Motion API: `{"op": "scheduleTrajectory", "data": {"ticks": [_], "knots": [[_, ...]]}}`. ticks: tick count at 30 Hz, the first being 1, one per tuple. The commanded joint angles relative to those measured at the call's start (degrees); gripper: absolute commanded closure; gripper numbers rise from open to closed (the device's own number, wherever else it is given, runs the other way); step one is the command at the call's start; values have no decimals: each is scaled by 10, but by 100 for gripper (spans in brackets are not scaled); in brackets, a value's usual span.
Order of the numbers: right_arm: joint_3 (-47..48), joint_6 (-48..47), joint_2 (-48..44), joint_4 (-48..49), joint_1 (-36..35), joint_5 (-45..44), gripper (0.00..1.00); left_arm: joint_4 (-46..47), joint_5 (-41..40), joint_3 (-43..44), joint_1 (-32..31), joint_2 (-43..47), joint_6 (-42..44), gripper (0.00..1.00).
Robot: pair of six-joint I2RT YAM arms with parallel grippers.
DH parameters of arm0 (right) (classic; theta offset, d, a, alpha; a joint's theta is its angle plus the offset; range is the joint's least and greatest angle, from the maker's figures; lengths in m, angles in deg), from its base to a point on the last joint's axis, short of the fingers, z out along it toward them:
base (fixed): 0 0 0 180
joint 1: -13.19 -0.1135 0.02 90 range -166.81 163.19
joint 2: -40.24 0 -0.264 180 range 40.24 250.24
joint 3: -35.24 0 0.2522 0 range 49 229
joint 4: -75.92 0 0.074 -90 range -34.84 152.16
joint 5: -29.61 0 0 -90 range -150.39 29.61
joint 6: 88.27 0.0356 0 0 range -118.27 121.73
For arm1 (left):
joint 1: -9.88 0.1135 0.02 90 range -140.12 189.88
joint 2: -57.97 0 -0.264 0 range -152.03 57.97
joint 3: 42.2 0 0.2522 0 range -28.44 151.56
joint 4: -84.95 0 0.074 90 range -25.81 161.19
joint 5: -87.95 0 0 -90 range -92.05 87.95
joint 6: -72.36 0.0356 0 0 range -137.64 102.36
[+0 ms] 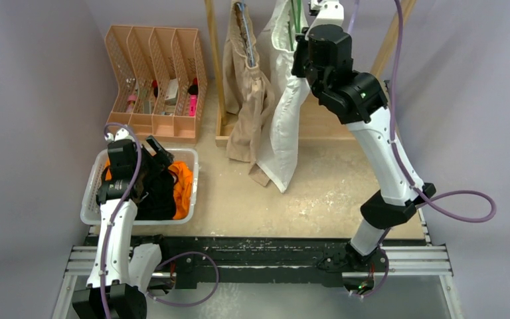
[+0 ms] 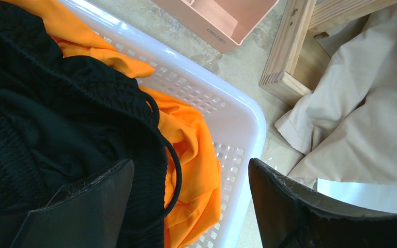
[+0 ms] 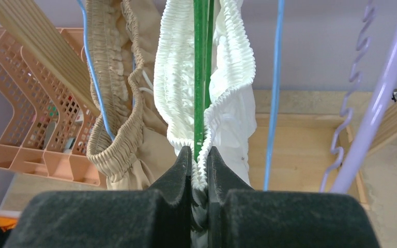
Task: Remove the shorts from the hanger
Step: Pick up the hanger from the clothes rod.
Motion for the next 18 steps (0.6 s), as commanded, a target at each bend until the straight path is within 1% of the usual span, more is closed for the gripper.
{"op": "scheduleTrajectory", "data": {"ticks": [1, 2, 6, 9, 14, 16, 18], "knots": [[-14, -15, -38, 47, -2, -18, 100, 15, 3, 17, 3, 1, 10, 20], [-27, -14, -44, 45, -1, -2, 100, 14, 3, 17, 2, 0, 11, 20], [-70, -3, -69, 37, -1, 7, 100, 13, 1, 18, 3, 1, 13, 20], [-123, 1, -109, 44, -2, 50, 100, 12, 1, 18, 3, 3, 12, 20], [-223, 9, -200, 71, -2, 114, 100, 11, -2, 17, 2, 3, 11, 19], [-265, 6, -243, 69, -2, 160, 100, 10, -2, 17, 3, 2, 11, 19], [-315, 8, -290, 64, -2, 175, 100, 9, -3, 18, 2, 0, 10, 19]]}}
